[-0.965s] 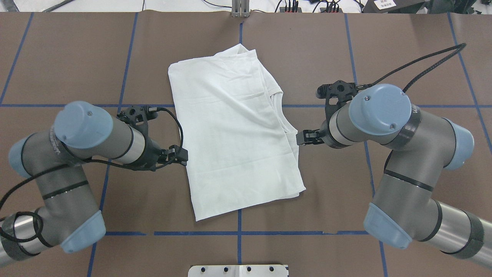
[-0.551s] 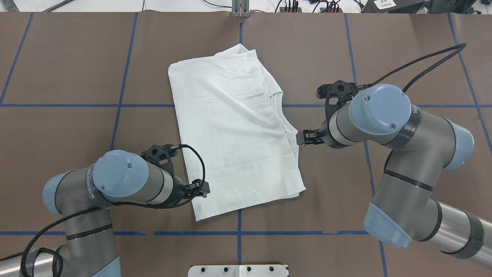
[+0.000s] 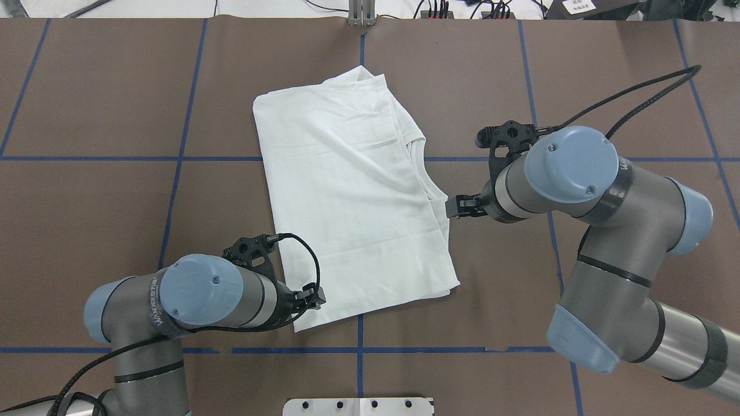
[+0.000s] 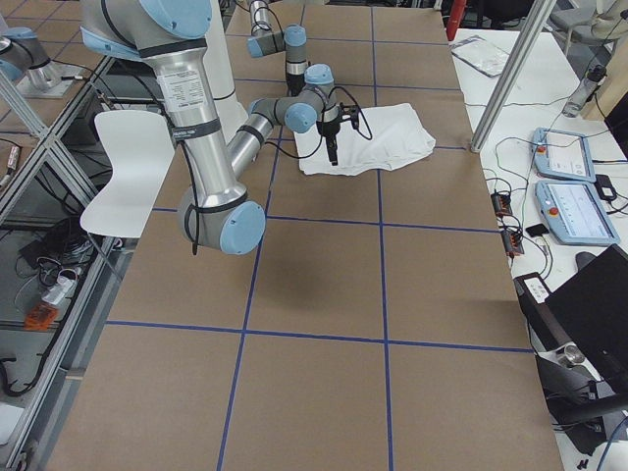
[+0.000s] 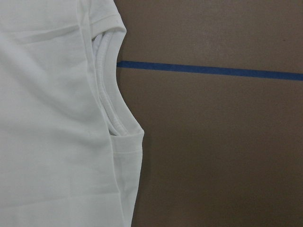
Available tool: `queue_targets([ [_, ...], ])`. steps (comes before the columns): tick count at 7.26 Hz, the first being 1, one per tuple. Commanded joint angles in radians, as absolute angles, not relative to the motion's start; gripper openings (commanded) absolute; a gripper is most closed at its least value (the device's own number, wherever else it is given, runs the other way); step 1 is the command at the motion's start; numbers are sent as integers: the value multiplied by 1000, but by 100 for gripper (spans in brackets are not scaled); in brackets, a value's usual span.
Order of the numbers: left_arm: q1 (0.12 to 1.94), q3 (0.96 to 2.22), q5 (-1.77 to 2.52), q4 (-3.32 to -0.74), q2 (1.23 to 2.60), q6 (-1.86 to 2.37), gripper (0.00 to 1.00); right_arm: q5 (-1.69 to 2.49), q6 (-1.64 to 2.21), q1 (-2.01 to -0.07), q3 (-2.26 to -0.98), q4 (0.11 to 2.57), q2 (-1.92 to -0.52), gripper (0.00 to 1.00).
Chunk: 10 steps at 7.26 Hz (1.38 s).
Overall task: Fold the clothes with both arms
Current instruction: 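Lower the left gripper to the shirt's near corner beside the right gripper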
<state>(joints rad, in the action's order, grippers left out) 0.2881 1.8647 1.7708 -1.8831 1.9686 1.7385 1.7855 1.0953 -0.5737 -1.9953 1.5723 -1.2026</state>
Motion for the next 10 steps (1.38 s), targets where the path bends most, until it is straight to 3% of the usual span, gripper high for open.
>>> queue_targets([
  [1, 284, 1849, 1767, -1888, 1971, 1750, 78, 1786, 1095, -574, -1994, 1572, -1201, 100],
  [4, 273, 1802, 1767, -1956, 1971, 1750, 78, 1786, 1095, -574, -1994, 1572, -1201, 100],
  [5, 273, 1802, 1767, -1956, 1973, 1752, 73, 1786, 1095, -574, -1994, 1572, -1201, 100],
  [7, 273, 1805, 1770, -1954, 1991, 1749, 15, 1786, 1095, -574, -1993, 1572, -1203, 100],
  [8, 273, 1813, 1769, -1953, 1991, 1746, 0, 1786, 1095, -574, -1991, 1572, -1201, 100],
  [10, 275, 1816, 1769, -1947, 1991, 1741, 0, 1784, 1115, -572, -1990, 1572, -1207, 100],
])
